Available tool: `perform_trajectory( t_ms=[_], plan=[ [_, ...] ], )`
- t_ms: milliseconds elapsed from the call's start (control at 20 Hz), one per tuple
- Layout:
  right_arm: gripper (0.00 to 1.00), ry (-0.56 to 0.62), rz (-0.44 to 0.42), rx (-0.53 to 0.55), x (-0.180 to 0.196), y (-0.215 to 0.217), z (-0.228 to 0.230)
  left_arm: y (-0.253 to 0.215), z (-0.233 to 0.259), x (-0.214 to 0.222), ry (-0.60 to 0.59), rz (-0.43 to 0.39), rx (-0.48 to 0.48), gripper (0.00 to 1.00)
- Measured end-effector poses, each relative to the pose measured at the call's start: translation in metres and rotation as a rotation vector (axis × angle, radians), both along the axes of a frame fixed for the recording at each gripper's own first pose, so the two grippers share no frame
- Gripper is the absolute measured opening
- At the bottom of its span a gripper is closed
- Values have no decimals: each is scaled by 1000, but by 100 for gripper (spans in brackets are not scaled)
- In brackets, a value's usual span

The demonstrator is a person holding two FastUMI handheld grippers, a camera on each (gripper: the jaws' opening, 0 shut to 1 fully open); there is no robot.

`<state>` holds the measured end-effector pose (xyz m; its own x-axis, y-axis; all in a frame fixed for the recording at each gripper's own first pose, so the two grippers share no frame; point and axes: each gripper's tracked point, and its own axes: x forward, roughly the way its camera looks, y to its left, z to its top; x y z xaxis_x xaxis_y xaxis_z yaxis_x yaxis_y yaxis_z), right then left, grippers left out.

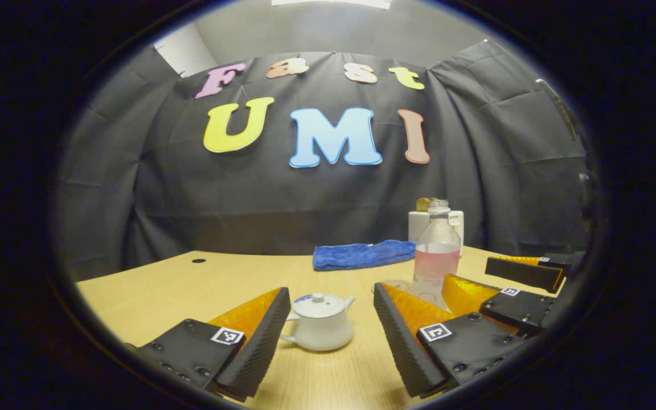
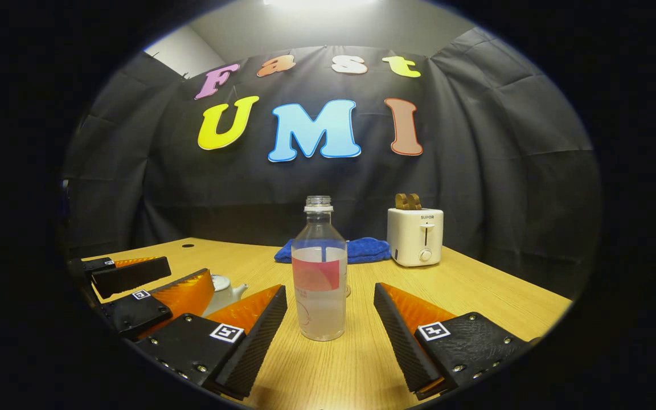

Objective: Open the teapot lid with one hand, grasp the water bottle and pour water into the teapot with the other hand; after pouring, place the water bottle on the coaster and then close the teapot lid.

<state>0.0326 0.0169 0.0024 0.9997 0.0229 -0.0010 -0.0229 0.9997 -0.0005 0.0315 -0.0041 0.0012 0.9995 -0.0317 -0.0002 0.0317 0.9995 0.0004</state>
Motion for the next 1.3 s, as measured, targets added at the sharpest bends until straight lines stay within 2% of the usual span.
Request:
perform_trajectory(
  t_ms=[50,100,200,400,550,650,800,950,1000,1050,1100,1300],
  plan=[
    [95,0,2,1,2,2,0,1,-1,5,1,-4,0,100],
    [95,1,0,1,4,3,0,1,0,12,-1,-8,0,92],
    [95,1,-9,2,10,2,1,2,0,22,1,-17,0,100],
    [95,1,-5,2,17,4,1,4,0,34,1,-35,1,100],
    [95,3,-2,2,21,4,0,4,-1,41,10,-48,3,97],
    [95,6,2,1,23,5,-1,1,-10,48,56,-58,3,91],
    [95,7,6,3,24,5,-1,2,-21,56,130,-62,-1,91],
    [95,6,6,1,24,5,0,8,-22,56,139,-59,-42,91],
    [95,7,6,2,24,5,-1,9,-23,58,145,-57,-52,88],
    [95,7,6,3,24,5,-1,10,-23,57,147,-56,-56,77],
    [95,8,6,2,23,5,-1,11,-23,56,148,-49,-50,74],
    [95,5,5,0,22,6,0,13,-23,59,154,-43,-32,72]
  ],
)
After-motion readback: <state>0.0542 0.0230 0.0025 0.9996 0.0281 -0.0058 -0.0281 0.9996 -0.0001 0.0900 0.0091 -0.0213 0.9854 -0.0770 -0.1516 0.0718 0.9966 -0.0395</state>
